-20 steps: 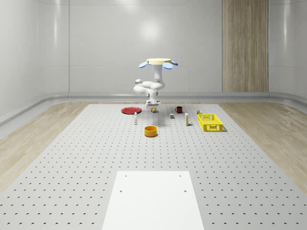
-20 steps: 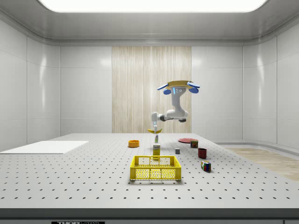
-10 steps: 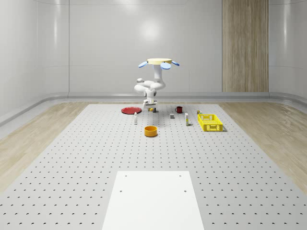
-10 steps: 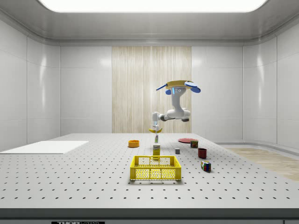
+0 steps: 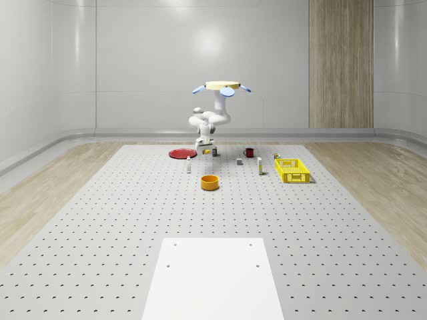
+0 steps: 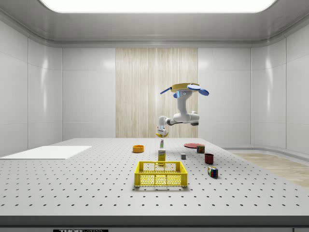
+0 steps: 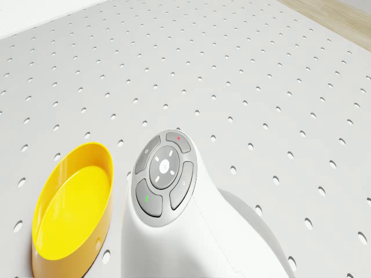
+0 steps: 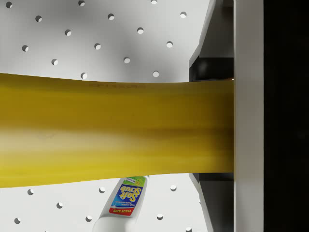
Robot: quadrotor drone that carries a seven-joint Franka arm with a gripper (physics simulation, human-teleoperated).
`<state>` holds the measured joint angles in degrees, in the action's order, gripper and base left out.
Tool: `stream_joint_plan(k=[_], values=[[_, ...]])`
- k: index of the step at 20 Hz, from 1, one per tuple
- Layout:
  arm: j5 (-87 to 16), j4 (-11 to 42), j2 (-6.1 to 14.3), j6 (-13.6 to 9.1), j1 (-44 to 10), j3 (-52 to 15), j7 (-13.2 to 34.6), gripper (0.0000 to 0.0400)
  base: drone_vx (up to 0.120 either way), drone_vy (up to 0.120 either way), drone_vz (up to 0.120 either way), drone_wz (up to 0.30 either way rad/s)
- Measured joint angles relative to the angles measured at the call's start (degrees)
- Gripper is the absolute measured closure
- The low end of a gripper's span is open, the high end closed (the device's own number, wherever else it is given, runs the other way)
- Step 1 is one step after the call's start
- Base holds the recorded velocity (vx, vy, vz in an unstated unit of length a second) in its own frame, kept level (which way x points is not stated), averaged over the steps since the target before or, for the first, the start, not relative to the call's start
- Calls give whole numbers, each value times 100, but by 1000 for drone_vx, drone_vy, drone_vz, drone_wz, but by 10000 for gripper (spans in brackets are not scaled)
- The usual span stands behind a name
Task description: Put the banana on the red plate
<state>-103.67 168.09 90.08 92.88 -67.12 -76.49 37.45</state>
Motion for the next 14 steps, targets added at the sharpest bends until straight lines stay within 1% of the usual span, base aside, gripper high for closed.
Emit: stream_joint_plan(k=[14], values=[[55, -6, 144, 148, -33, -25, -2385, 210, 0, 0, 0, -300]])
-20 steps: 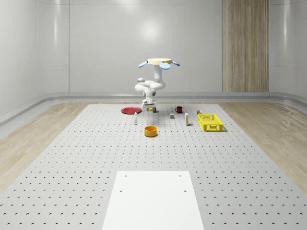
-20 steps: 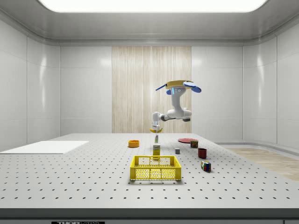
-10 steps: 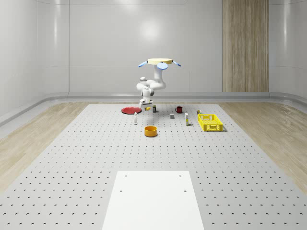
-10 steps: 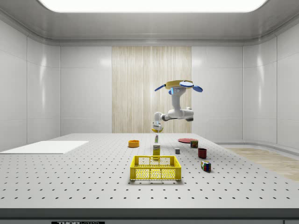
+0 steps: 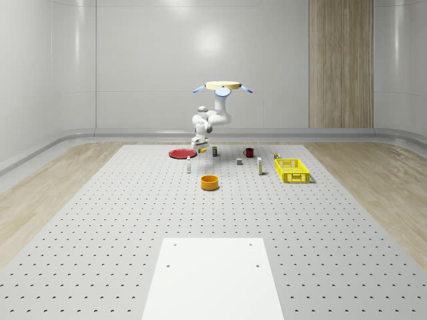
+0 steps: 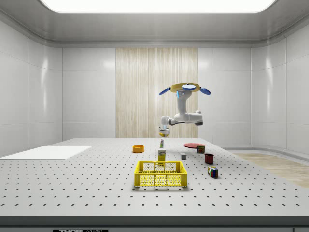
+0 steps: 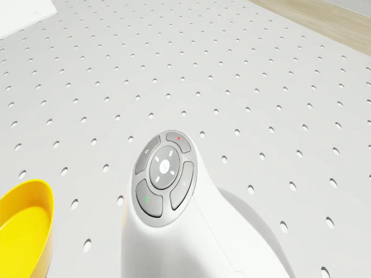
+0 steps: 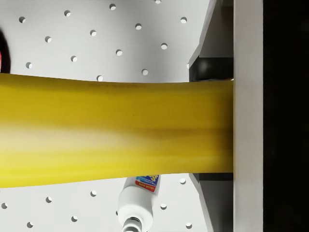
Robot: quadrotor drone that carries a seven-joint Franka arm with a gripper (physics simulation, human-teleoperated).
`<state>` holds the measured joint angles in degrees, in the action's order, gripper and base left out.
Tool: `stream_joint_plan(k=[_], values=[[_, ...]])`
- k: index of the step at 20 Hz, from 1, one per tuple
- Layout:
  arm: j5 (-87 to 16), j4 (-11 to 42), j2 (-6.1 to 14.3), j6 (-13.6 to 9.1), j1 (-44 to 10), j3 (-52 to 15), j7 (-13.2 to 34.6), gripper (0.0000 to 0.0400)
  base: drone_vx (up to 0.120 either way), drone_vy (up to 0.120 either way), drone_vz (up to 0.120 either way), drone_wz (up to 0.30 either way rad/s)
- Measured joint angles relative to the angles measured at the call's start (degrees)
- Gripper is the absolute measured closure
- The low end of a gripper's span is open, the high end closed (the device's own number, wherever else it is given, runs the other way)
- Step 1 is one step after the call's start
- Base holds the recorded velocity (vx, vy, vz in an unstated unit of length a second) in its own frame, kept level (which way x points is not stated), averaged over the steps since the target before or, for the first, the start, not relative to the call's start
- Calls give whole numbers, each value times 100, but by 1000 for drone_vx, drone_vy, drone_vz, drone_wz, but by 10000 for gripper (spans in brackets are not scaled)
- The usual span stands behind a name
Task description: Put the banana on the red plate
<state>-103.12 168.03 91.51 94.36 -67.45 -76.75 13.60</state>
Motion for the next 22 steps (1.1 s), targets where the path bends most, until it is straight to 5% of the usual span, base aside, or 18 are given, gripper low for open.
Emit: stream_joint_plan(k=[22], values=[[78, -9, 143, 148, -34, -26, -3747, 210, 0, 0, 0, -300]])
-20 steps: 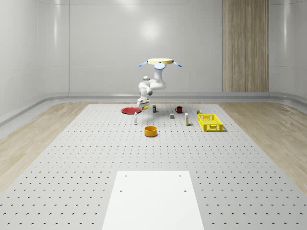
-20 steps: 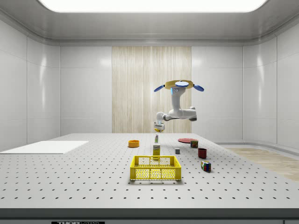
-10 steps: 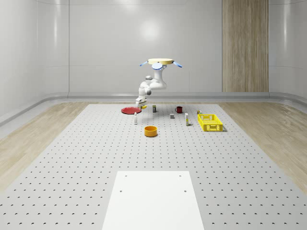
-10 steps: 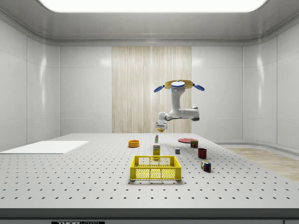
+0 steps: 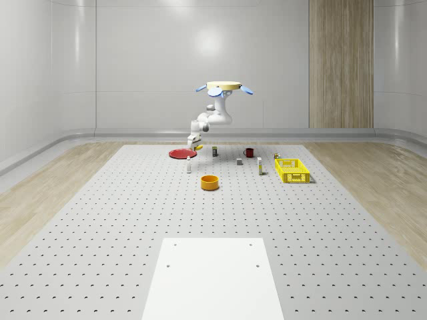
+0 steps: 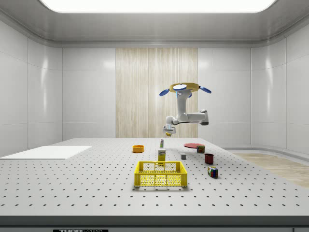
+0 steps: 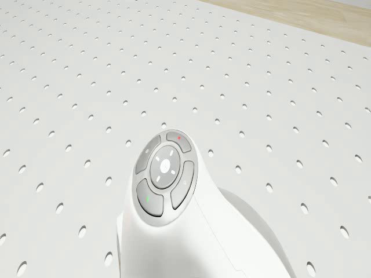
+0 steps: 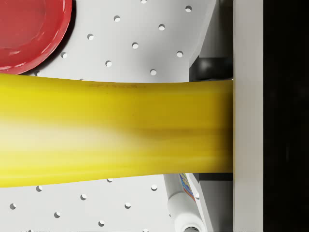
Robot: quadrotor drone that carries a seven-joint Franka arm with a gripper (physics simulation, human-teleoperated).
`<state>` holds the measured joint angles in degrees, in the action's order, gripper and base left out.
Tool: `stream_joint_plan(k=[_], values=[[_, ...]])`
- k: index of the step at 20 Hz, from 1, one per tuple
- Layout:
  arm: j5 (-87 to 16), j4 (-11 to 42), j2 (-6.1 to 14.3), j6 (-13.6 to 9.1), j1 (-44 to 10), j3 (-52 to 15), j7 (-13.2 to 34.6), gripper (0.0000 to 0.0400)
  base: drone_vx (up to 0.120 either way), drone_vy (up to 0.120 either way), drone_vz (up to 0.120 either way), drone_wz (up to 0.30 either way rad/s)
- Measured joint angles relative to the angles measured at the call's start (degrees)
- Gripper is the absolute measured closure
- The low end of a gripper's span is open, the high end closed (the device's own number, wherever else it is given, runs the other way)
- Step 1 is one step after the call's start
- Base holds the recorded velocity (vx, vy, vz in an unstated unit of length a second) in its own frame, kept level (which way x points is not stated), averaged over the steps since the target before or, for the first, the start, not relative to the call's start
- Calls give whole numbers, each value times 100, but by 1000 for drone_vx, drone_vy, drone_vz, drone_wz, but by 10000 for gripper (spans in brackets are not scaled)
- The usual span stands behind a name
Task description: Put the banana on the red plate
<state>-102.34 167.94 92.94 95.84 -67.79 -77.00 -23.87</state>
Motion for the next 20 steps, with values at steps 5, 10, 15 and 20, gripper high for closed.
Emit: stream_joint_plan(k=[5, 10, 15, 20], values=[[17, -2, 21, 21, -6, -4, -856, 210, 0, 0, 0, -300], [33, -5, 38, 38, -11, -8, -1718, 210, 0, 0, 0, -300], [48, -7, 53, 52, -16, -11, -2579, 210, 0, 0, 0, -300], [63, -9, 64, 63, -20, -14, -3439, 210, 0, 0, 0, -300]])
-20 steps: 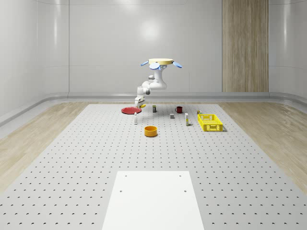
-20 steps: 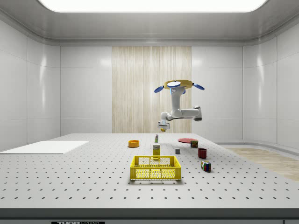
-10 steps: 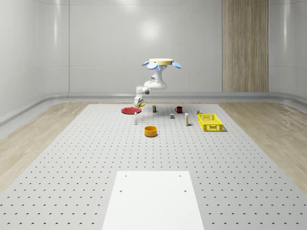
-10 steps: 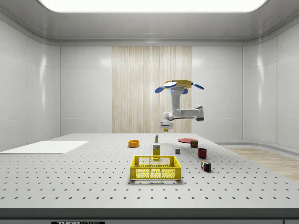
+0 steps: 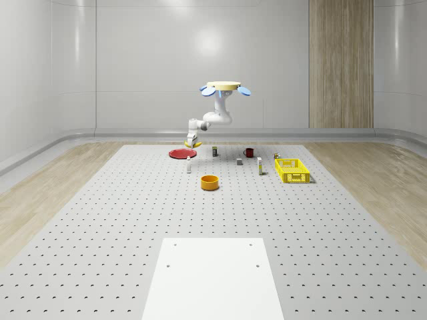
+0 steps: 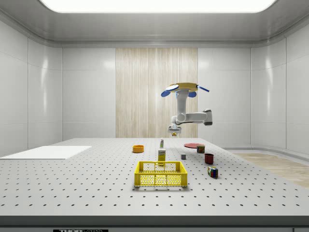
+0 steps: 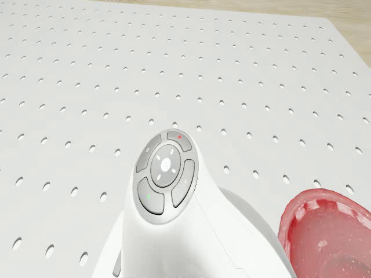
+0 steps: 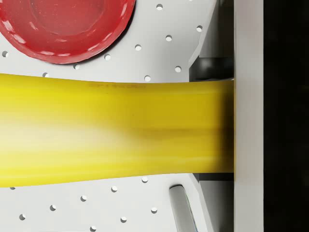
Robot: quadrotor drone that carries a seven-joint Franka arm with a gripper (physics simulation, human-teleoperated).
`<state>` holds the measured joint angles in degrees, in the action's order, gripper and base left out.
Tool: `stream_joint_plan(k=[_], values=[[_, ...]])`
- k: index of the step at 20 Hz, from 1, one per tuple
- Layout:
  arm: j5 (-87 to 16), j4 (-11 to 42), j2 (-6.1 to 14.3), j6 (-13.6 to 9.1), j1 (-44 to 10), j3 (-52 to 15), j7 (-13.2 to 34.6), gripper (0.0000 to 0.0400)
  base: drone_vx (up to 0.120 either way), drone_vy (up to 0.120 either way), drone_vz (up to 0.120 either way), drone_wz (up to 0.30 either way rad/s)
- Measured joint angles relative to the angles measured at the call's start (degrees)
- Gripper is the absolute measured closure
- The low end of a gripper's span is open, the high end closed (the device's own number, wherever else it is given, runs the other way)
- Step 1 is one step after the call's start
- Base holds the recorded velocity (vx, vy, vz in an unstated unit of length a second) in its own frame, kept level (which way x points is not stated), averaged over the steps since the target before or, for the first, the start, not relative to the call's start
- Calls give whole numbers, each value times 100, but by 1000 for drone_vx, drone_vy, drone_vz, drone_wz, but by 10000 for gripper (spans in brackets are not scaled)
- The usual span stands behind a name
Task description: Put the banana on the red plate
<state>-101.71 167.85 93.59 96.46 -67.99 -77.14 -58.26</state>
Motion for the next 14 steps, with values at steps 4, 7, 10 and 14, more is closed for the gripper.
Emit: stream_joint_plan(k=[4, 7, 10, 14], values=[[11, -2, 8, 7, -3, -2, -688, 210, 0, 0, 0, -300], [19, -3, 13, 11, -6, -4, -1204, 210, 0, 0, 0, -300], [27, -4, 18, 14, -8, -5, -1719, 210, 0, 0, 0, -300], [37, -6, 23, 18, -11, -7, -2407, 210, 0, 0, 0, -300]])
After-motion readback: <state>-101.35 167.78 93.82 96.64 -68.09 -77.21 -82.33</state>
